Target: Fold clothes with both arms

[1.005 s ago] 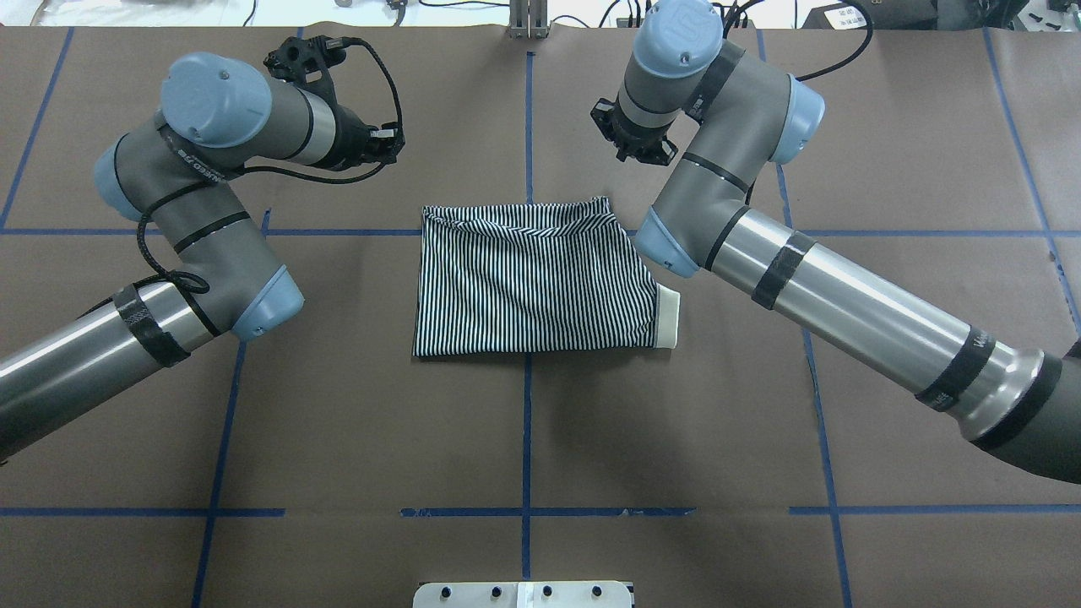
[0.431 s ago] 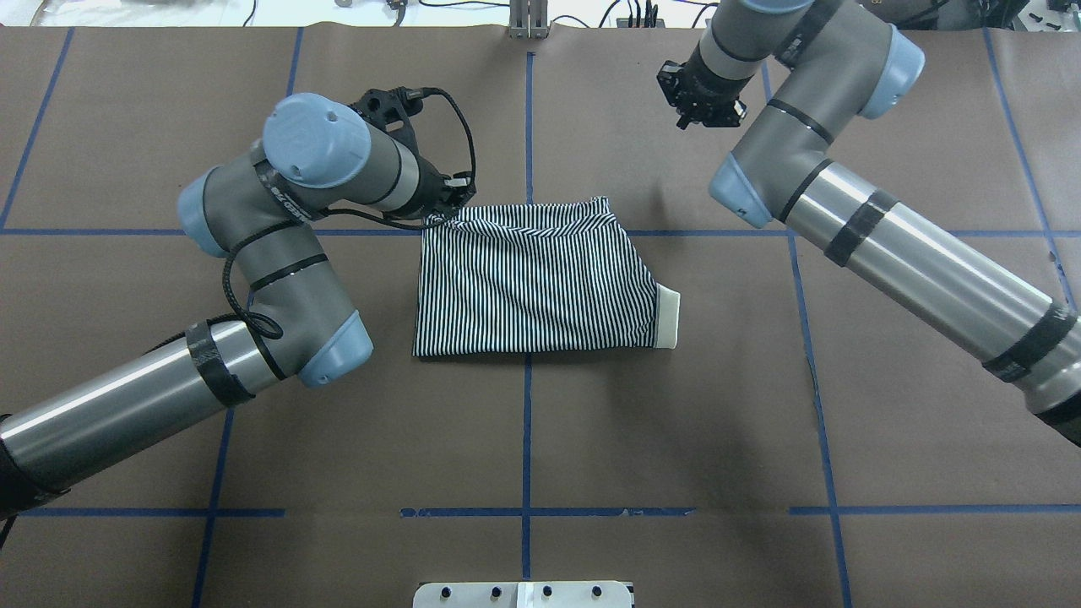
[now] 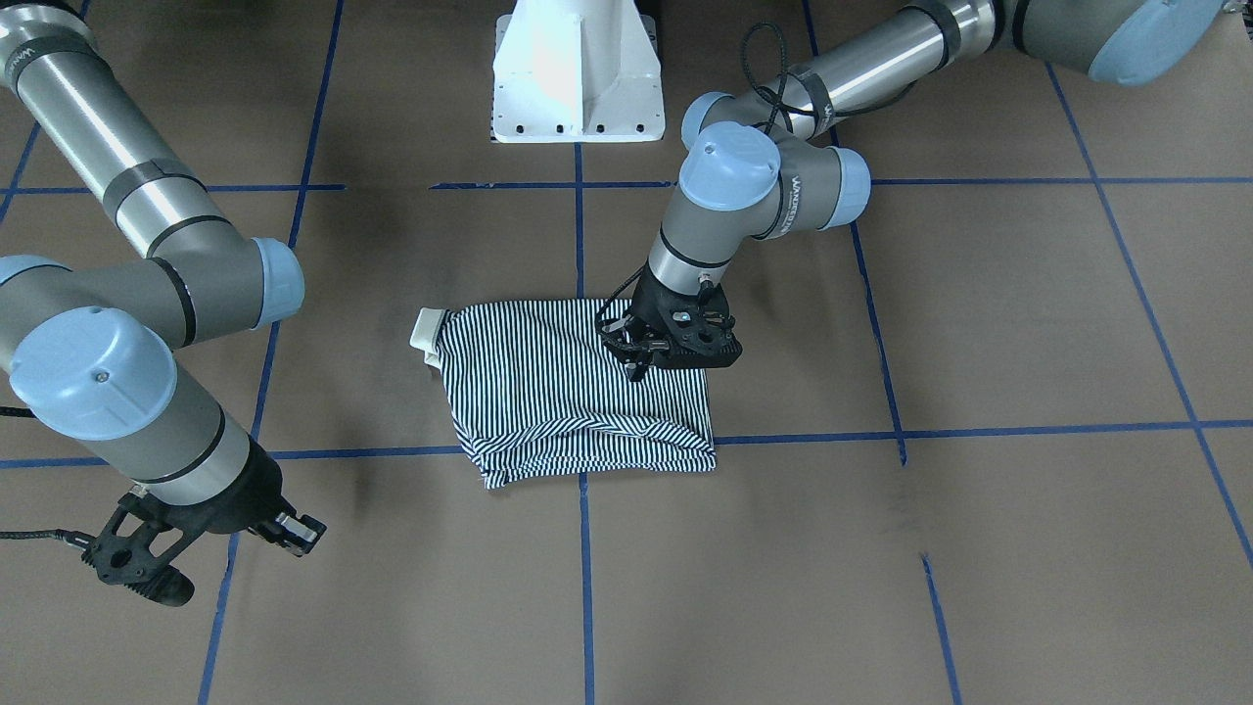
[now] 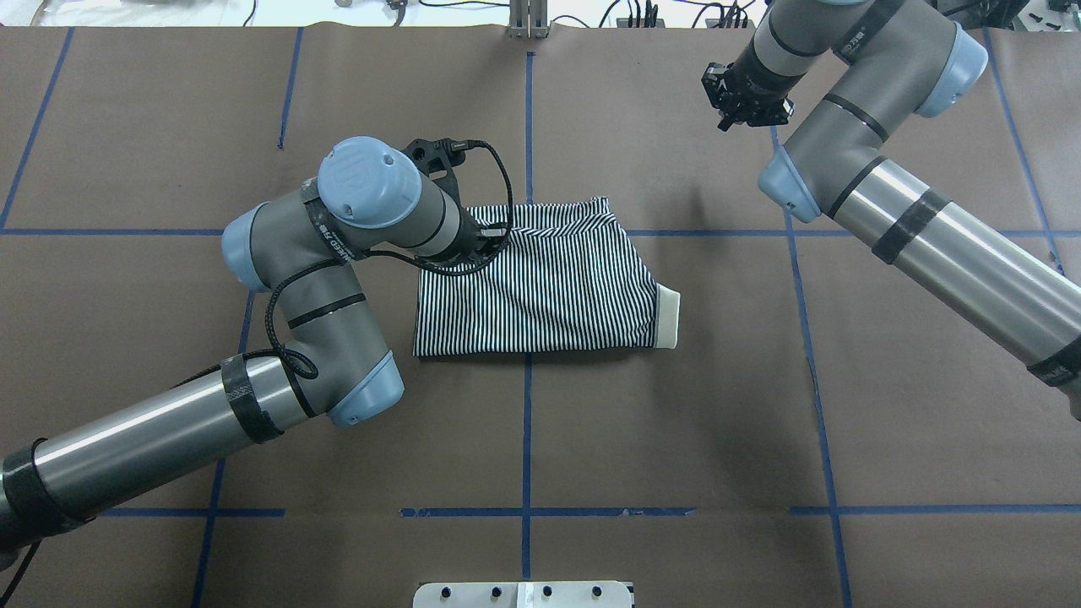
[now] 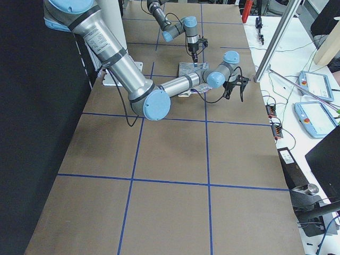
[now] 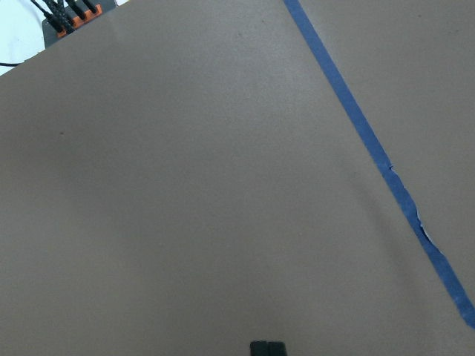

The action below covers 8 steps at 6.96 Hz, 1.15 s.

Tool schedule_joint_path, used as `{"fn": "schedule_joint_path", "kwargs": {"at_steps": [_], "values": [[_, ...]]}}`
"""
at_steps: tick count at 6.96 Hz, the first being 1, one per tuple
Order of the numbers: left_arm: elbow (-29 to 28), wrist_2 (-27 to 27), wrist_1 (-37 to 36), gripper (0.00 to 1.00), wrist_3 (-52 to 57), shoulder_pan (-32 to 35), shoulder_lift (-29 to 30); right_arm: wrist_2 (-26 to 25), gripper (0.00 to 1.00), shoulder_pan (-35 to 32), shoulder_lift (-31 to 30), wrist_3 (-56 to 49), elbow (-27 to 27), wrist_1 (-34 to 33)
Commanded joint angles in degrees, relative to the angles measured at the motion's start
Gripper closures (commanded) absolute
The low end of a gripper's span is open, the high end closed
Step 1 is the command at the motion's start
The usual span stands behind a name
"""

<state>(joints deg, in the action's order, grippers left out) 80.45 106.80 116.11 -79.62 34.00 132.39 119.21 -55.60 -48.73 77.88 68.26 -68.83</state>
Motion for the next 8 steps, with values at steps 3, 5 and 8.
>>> {"fn": "schedule_joint_path", "kwargs": {"at_steps": [3, 5, 8], "values": [[-4.4, -0.3, 1.5, 1.00, 4.7, 1.6, 1.6, 0.1, 1.00, 0.0, -1.8, -0.3, 0.9, 0.1], [-12.4, -0.4, 4.5, 1.00, 5.5, 3.0, 5.9, 0.1, 1.00, 0.1, -1.7, -0.1, 0.9, 0.1], [-30.5, -2.7, 17.2, 1.00, 8.8, 8.4, 13.5, 0.1, 1.00, 0.1, -1.6, 0.2, 1.0, 0.1]]}}
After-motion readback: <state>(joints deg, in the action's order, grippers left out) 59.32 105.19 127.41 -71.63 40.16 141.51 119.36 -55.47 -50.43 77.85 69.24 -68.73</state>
